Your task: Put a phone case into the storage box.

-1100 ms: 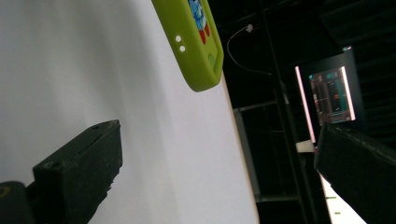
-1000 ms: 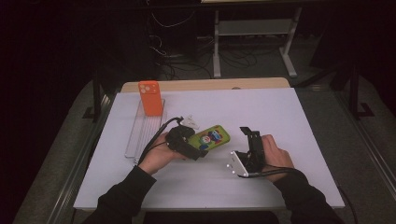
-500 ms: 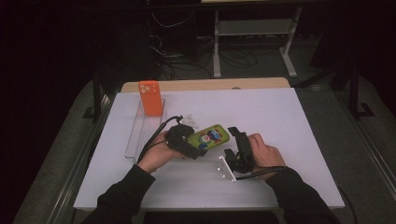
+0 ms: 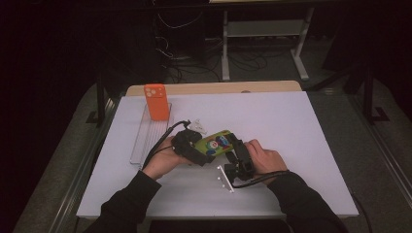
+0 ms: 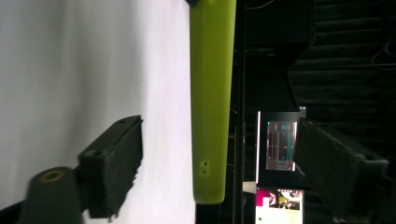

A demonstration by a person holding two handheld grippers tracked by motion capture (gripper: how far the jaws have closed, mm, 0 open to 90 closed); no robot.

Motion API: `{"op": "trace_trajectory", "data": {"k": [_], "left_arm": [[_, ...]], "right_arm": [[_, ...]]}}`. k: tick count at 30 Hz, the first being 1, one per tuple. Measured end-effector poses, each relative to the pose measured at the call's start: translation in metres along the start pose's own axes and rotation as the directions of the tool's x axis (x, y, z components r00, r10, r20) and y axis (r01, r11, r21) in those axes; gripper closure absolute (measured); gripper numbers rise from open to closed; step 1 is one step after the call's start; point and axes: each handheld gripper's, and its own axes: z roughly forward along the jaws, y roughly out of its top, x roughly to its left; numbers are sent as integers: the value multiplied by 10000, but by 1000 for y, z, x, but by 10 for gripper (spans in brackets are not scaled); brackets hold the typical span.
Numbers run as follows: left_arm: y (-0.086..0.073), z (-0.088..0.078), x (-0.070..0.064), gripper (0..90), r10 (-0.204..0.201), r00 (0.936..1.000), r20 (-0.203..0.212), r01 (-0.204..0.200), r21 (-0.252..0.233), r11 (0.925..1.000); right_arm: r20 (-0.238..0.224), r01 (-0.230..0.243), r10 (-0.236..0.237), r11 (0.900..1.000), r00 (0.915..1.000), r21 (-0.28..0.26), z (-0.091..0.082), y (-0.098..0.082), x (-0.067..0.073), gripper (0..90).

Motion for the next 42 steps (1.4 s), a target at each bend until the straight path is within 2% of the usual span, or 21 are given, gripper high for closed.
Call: {"op": "trace_trajectory", "data": {"k": [5,8,10,14,18,20,24,31,32,33,34,35,36,38,39,42], "left_arm": [[1,0,-1,159,36,10000,68,-36,-45,10000],[1,2,-3,159,-185,9998,52,186,-252,9995],[1,0,-1,159,75,10000,49,-75,-33,10000],[1,0,-2,159,71,9999,75,-70,-51,10000],[1,1,-2,159,114,9999,99,-114,-20,9999],[1,1,-2,159,105,9999,89,-105,-23,9999],[1,0,-2,158,74,9999,81,-73,-48,10000],[0,0,-3,148,167,9998,47,-166,-214,9996],[-1,1,-4,145,-5,10000,44,7,-418,9991],[-1,0,-3,142,103,9999,74,-99,-449,9989],[-2,1,-4,138,-123,9998,142,131,-568,9983],[-2,1,-3,132,-165,9997,165,173,-543,9984],[-2,-1,-1,118,47,9999,155,-41,-393,9992],[-3,-1,-2,60,-246,9993,279,264,-665,9974],[-3,-3,-1,38,-77,9996,271,92,-562,9984],[-3,-6,-2,0,-157,9991,399,192,-907,9957]], "right_arm": [[-8,-49,49,10000,10000,-24,0,3,4,320],[65,158,-157,9998,9999,-144,0,6,4,397],[1,337,-337,9992,9994,-199,0,7,3,454],[-110,544,-547,9983,9984,-207,-1,7,3,539],[-144,498,-502,9983,9986,-302,-1,7,3,621],[-168,98,-103,9995,9998,-302,-2,9,5,660],[-123,-56,52,9994,9999,-343,-4,9,4,737],[-98,-23,20,9997,10000,-259,-5,10,4,753],[-75,-20,18,9997,10000,-248,-5,10,4,754],[-75,-73,71,9997,9999,-230,-5,10,3,754],[-106,-149,147,9997,9998,-203,-6,10,3,755],[-114,-157,154,9997,9998,-210,-6,11,3,755],[-111,-152,150,9996,9998,-217,-6,11,2,756],[-224,-249,247,9997,9994,-88,-6,10,2,756],[-299,-296,295,9996,9991,-36,-6,9,2,756],[-391,-447,450,9990,9982,74,-5,6,0,756]]}}
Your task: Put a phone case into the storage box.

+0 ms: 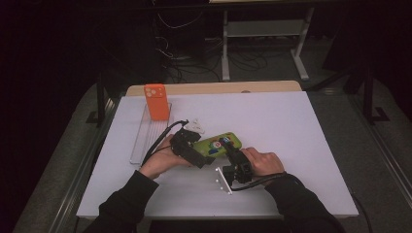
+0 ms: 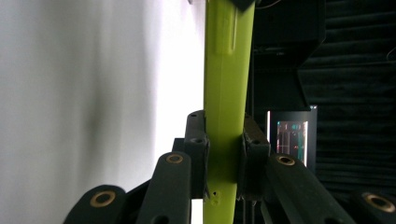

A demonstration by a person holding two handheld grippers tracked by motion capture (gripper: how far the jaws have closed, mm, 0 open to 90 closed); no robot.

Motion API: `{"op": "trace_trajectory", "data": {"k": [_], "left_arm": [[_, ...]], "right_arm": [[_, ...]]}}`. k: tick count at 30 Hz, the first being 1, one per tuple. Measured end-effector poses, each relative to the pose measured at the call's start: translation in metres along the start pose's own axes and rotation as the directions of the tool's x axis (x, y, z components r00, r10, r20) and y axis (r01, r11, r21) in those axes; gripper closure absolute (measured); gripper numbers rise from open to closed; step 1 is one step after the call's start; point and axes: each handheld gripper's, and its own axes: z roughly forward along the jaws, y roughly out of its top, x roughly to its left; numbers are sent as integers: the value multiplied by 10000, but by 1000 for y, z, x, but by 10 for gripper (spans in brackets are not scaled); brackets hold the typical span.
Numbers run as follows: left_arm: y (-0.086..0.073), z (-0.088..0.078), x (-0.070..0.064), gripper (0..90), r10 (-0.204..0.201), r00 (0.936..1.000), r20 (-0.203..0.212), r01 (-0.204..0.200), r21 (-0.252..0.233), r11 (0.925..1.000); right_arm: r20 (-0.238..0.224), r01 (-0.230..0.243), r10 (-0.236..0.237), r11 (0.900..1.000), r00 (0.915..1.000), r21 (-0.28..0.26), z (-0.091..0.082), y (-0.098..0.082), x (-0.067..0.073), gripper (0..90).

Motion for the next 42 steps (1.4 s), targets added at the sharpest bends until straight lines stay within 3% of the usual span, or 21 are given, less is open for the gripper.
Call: {"op": "trace_trajectory", "data": {"k": [4,10,13,15,18,19,20,23,24,25,26,27,29,31,32,34,35,37,38,41,42], "left_arm": [[0,-6,1,0,308,9995,28,-308,-41,9995],[-2,-11,5,0,191,9998,-25,-191,-201,9996],[-3,-13,7,0,291,9995,-121,-293,-163,9994],[-3,-12,7,0,125,9997,-225,-134,-392,9991],[-3,-13,8,0,248,9993,-270,-253,-211,9995],[-4,-12,7,0,49,9996,-288,-60,-393,9992],[-4,-12,7,0,-14,9995,-323,2,-388,9992],[-4,-14,9,0,58,9988,-485,-70,-250,9997],[-4,-13,9,0,-124,9988,-466,106,-382,9992],[-4,-13,9,0,-165,9987,-472,145,-418,9990],[-4,-14,10,0,102,9984,-562,-119,-294,9995],[-4,-13,10,0,7,9984,-560,-27,-356,9994],[-4,-16,13,0,293,9980,-556,-297,-68,9995],[-4,-15,12,0,102,9985,-543,-115,-228,9997],[-4,-14,11,0,56,9986,-535,-69,-242,9997],[-4,-14,11,0,-11,9986,-533,0,-217,9998],[-4,-14,11,0,-34,9985,-551,23,-212,9998],[-5,-13,10,0,-235,9981,-569,221,-252,9994],[-4,-15,12,0,-54,9985,-546,53,-20,10000],[-5,-15,13,0,-111,9984,-559,107,-79,9999],[-5,-15,13,0,-190,9982,-560,181,-164,9997]], "right_arm": [[-176,-447,450,9989,9988,162,0,-5,-3,756],[-334,-1223,1233,9920,9918,302,1,-15,-8,756],[-748,-1889,1920,9809,9785,463,1,-21,-12,756],[-774,-2468,2505,9676,9650,540,0,-24,-16,756],[-977,-3245,3293,9438,9391,624,0,-27,-21,756],[-990,-3398,3449,9383,9334,649,0,-29,-23,756],[-1074,-3346,3396,9403,9344,623,0,-30,-24,756],[-1475,-3984,4046,9145,9025,706,1,-34,-28,756],[-1587,-4431,4515,8923,8781,869,1,-34,-29,756],[-1725,-4703,4797,8774,8603,946,1,-35,-31,756],[-1780,-5122,5217,8531,8344,995,1,-35,-31,756],[-1872,-5477,5571,8302,8091,1036,1,-36,-32,756],[-2062,-5861,5957,8025,7763,1117,2,-39,-35,756],[-2180,-6190,6293,7759,7460,1217,3,-42,-38,756],[-2277,-6391,6502,7580,7248,1301,3,-43,-39,756],[-2441,-6651,6781,7324,6933,1457,4,-47,-41,756],[-2482,-6857,6981,7126,6717,1484,4,-48,-42,756],[-2610,-7444,7560,6475,6004,1633,5,-50,-43,756],[-2702,-7601,7714,6272,5761,1701,5,-52,-44,756],[-2919,-8012,8121,5671,5053,1907,7,-55,-46,756],[-2941,-8192,8308,5372,4726,2011,7,-56,-46,756]]}}
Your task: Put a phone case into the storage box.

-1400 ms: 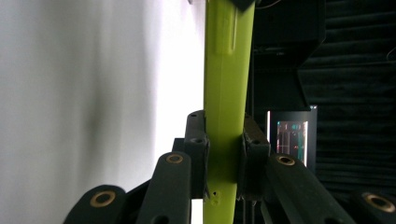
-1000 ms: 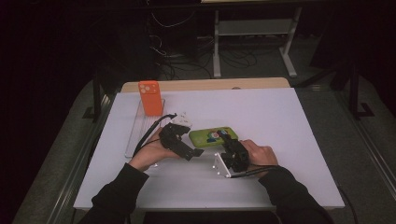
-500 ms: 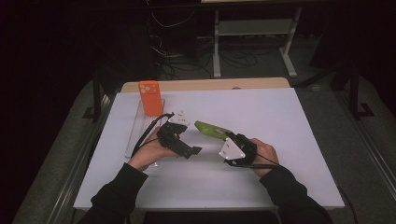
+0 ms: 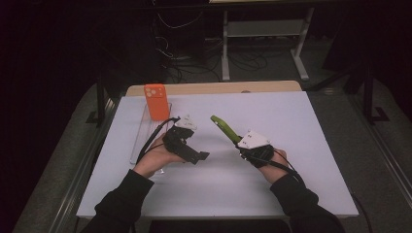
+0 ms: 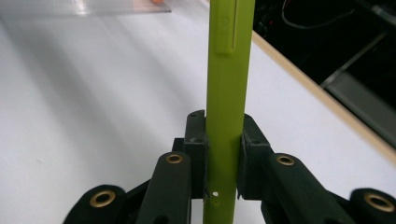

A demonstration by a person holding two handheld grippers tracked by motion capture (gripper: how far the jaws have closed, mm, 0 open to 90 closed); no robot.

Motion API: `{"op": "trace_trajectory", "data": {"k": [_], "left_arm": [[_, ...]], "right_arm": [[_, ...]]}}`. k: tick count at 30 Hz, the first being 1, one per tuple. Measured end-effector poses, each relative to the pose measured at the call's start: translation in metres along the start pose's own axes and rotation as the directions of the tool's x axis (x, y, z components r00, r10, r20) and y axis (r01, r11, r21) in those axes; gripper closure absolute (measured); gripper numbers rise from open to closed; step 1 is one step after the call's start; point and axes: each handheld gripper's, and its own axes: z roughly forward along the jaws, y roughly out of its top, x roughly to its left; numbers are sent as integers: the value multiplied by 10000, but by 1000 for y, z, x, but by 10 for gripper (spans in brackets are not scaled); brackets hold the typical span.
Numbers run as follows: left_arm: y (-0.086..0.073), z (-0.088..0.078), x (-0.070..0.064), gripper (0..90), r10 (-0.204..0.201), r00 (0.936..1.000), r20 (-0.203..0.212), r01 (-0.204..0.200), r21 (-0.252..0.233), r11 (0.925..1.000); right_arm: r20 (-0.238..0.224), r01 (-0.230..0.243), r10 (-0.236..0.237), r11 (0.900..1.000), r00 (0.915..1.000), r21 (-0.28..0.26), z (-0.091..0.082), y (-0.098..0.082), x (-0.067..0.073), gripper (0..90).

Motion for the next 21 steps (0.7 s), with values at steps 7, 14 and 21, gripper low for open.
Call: {"op": "trace_trajectory", "data": {"k": [7,14,21], "left_arm": [[1,-1,2,0,-159,9999,-15,158,-149,9998],[3,-1,1,0,-339,9993,-141,332,-497,9982],[6,-1,1,0,-588,9982,-76,579,-942,9939]], "right_arm": [[-755,-1584,1579,9874,9846,-12,0,-1,-12,756],[-1528,-3408,3381,9401,9286,90,-1,-3,-21,756],[-1604,-3501,3457,9367,9245,13,-3,-2,-22,756]]}}
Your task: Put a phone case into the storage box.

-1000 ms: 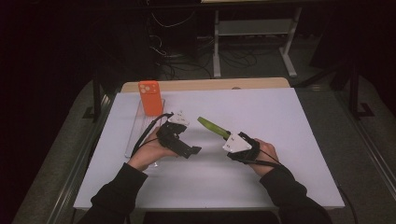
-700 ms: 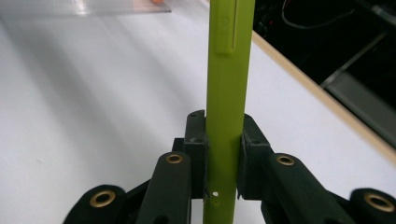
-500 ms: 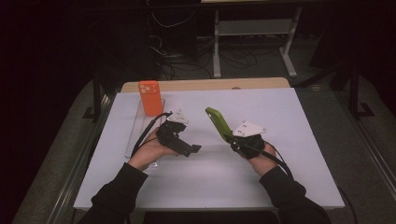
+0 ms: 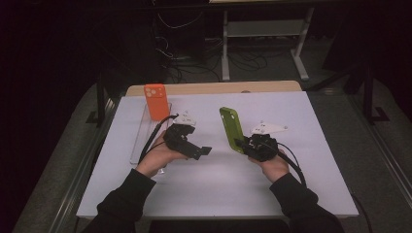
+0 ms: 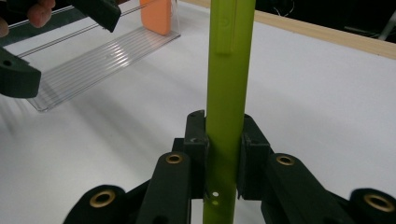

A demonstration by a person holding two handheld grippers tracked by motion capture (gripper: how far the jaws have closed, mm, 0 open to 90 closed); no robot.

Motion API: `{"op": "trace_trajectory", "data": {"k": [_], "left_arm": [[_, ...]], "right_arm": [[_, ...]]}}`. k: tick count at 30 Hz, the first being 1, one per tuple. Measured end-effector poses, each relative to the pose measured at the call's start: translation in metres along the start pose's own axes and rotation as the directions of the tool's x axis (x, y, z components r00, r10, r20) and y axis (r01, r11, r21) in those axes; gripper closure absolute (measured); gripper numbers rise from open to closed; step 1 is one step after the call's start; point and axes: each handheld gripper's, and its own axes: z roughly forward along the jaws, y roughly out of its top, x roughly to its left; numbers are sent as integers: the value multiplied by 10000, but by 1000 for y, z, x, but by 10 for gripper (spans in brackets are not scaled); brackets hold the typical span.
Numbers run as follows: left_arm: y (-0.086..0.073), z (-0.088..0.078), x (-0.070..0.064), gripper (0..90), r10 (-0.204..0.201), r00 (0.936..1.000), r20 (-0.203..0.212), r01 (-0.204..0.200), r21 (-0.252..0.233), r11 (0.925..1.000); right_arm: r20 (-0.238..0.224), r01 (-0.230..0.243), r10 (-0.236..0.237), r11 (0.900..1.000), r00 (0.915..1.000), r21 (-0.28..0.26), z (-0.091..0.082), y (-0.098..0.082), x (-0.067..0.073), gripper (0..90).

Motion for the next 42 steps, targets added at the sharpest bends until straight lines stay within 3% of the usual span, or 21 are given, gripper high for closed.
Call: {"op": "trace_trajectory", "data": {"k": [5,16,19,21,29,32,36,42], "left_arm": [[4,0,1,0,-360,9993,56,363,-599,9975],[15,4,1,0,-575,9982,182,594,-1278,9900],[17,6,2,0,-398,9991,155,414,-1205,9919],[18,9,-1,0,-593,9978,286,629,-1448,9875],[21,12,-1,0,-596,9967,558,689,-1829,9807],[21,13,-3,0,-752,9950,654,868,-1977,9764],[21,16,-3,0,-561,9966,610,674,-2031,9768],[20,18,-3,0,-816,9945,660,940,-2148,9721]], "right_arm": [[-37,79,-79,10000,10000,-26,1,0,1,756],[-427,-112,110,9999,9990,-42,5,2,12,756],[-592,-140,136,9999,9982,-63,7,3,18,756],[-678,-59,51,9999,9977,-115,9,3,21,756],[-1021,38,-58,9998,9948,-202,13,4,35,756],[-1055,75,-101,9997,9944,-253,14,5,38,756],[-1130,89,-113,9997,9935,-214,17,5,43,756],[-1061,144,-172,9995,9942,-270,20,4,48,757]]}}
